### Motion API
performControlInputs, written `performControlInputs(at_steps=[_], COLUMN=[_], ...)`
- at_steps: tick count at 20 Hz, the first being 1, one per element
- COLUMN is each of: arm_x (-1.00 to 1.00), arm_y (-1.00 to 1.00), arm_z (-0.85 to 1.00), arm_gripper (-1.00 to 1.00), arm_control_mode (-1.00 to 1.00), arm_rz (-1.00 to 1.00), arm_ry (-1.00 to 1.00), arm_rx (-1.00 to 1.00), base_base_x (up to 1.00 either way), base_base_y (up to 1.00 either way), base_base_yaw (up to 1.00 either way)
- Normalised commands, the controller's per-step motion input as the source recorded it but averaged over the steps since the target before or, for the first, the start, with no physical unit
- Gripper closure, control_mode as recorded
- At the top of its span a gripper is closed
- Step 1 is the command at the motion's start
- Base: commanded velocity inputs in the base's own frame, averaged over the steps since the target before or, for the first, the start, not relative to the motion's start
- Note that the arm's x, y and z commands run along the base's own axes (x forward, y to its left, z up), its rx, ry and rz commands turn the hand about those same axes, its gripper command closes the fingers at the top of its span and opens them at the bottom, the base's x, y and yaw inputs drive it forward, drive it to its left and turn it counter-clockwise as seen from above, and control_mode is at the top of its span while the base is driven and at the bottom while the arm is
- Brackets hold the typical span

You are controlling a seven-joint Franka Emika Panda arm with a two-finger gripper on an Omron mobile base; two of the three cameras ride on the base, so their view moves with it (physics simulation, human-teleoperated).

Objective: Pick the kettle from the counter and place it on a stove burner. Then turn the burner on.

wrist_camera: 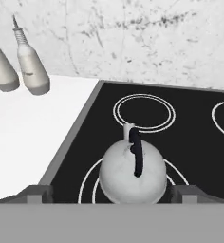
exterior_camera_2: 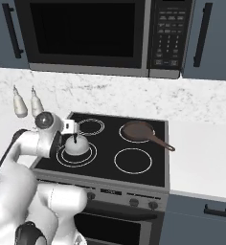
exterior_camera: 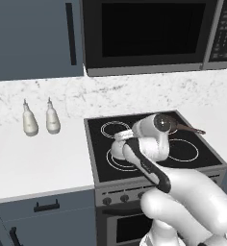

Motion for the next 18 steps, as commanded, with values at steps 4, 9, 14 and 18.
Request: performControlInputs(at_steps=[4, 9, 14, 18], arm_x=[-1.0, -1.0, -1.0, -1.0], arm_y=[0.46, 0.91, 0.98, 0.41], arm_z=[0.1, -0.11, -0.8, -1.0], arm_gripper=[-1.0, -1.0, -1.0, -1.0], arm_control_mode=[-1.0, -1.0, -1.0, -1.0], arm_rz=[-0.01, -0.09, -0.13, -0.11], arm_ry=[-0.32, -0.3, -0.24, -0.22], arm_rx=[-0.07, -0.23, -0.35, -0.03], base_base_x=[0.0, 0.0, 0.0, 0.0], base_base_y=[0.0, 0.0, 0.0, 0.0], base_base_yaw=[0.0, 0.0, 0.0, 0.0])
